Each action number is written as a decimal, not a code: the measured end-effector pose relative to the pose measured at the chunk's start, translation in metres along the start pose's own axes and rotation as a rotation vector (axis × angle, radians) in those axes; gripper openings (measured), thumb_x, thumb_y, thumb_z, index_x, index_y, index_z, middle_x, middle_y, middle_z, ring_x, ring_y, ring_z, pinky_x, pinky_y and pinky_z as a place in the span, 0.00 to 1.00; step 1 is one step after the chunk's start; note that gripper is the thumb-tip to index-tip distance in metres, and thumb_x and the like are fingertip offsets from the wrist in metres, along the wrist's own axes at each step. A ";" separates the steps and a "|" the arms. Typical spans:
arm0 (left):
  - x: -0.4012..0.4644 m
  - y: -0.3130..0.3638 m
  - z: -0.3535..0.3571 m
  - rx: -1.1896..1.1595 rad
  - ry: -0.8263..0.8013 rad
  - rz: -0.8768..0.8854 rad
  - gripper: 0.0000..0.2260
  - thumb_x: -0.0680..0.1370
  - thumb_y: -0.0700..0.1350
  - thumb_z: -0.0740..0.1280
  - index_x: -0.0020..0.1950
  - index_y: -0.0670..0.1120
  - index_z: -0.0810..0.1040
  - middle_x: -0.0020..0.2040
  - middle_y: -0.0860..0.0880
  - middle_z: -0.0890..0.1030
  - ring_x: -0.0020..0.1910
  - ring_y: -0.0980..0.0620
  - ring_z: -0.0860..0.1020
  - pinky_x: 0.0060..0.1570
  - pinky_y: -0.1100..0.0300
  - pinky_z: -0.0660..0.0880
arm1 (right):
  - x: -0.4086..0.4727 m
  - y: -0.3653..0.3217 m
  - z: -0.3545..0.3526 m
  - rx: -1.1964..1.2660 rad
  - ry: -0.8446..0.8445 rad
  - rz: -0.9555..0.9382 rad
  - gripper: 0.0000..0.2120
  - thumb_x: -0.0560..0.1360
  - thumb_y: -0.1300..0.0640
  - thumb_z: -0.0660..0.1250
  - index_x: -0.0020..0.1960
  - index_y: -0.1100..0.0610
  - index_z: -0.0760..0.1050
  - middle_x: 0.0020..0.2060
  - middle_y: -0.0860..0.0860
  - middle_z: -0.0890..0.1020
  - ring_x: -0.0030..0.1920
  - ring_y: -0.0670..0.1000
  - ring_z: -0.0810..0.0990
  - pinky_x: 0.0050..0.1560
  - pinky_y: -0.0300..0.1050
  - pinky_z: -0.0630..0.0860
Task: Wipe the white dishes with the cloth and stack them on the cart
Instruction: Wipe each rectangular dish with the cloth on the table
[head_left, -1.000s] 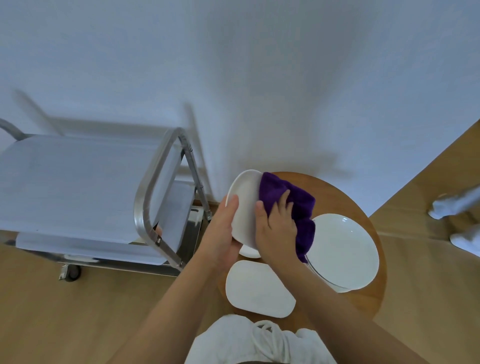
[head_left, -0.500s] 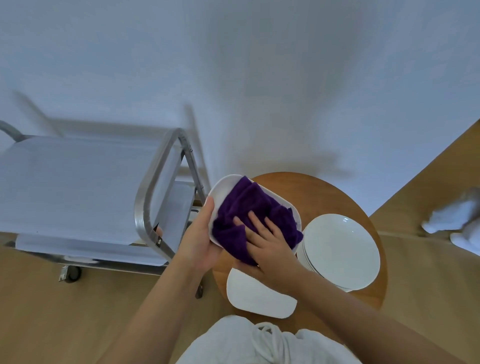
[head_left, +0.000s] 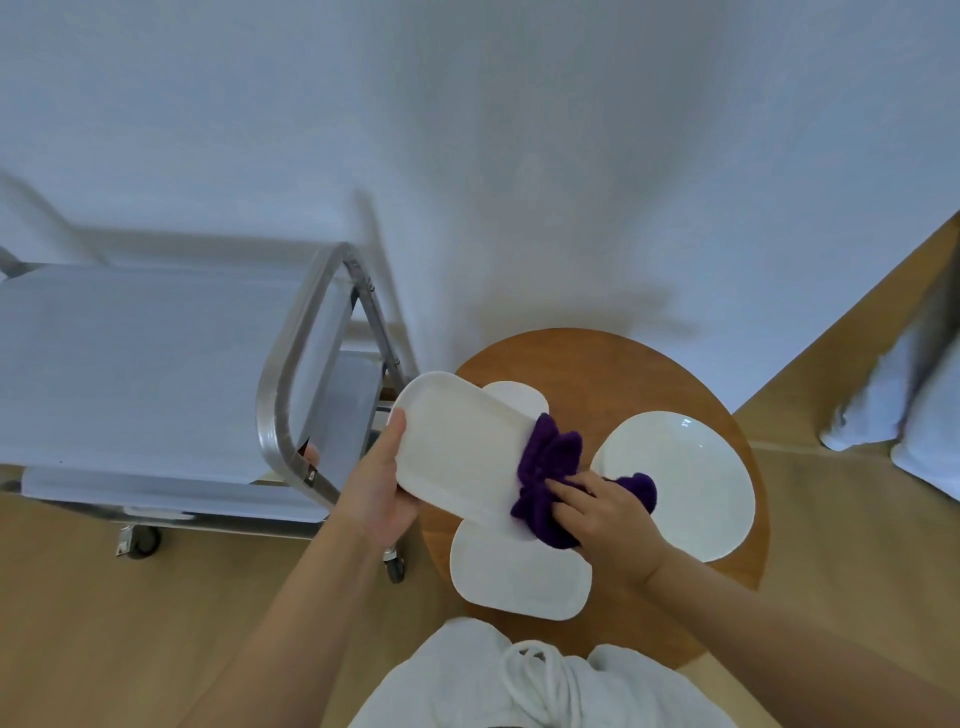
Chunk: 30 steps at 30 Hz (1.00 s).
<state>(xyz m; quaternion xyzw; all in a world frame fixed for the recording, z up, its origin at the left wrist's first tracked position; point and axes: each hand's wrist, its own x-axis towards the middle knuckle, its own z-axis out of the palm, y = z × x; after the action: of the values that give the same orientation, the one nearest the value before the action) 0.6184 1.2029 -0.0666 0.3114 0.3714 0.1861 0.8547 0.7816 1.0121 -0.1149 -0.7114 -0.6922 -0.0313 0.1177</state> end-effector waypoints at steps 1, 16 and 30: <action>0.002 -0.004 -0.001 0.018 0.018 -0.005 0.17 0.81 0.56 0.57 0.62 0.48 0.76 0.54 0.46 0.84 0.50 0.48 0.84 0.39 0.54 0.81 | -0.001 -0.002 0.001 0.006 -0.018 0.020 0.19 0.51 0.58 0.84 0.41 0.55 0.83 0.41 0.51 0.85 0.40 0.51 0.83 0.38 0.42 0.81; 0.024 -0.090 -0.033 0.448 0.509 -0.234 0.18 0.80 0.57 0.59 0.60 0.45 0.75 0.54 0.44 0.80 0.53 0.43 0.78 0.54 0.47 0.78 | -0.022 -0.008 0.023 0.737 0.065 1.137 0.03 0.76 0.53 0.65 0.49 0.49 0.71 0.41 0.44 0.79 0.42 0.45 0.77 0.41 0.35 0.70; 0.059 -0.170 -0.066 0.507 0.573 -0.511 0.25 0.79 0.62 0.57 0.67 0.46 0.71 0.62 0.43 0.77 0.61 0.40 0.76 0.63 0.39 0.72 | -0.012 -0.004 0.019 0.950 0.176 1.268 0.07 0.75 0.54 0.68 0.43 0.44 0.70 0.37 0.39 0.79 0.38 0.44 0.78 0.33 0.33 0.71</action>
<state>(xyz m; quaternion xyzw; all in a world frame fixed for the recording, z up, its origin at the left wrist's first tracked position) 0.6224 1.1360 -0.2464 0.3448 0.6915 -0.0488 0.6329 0.7747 1.0043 -0.1352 -0.8384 -0.0828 0.2840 0.4577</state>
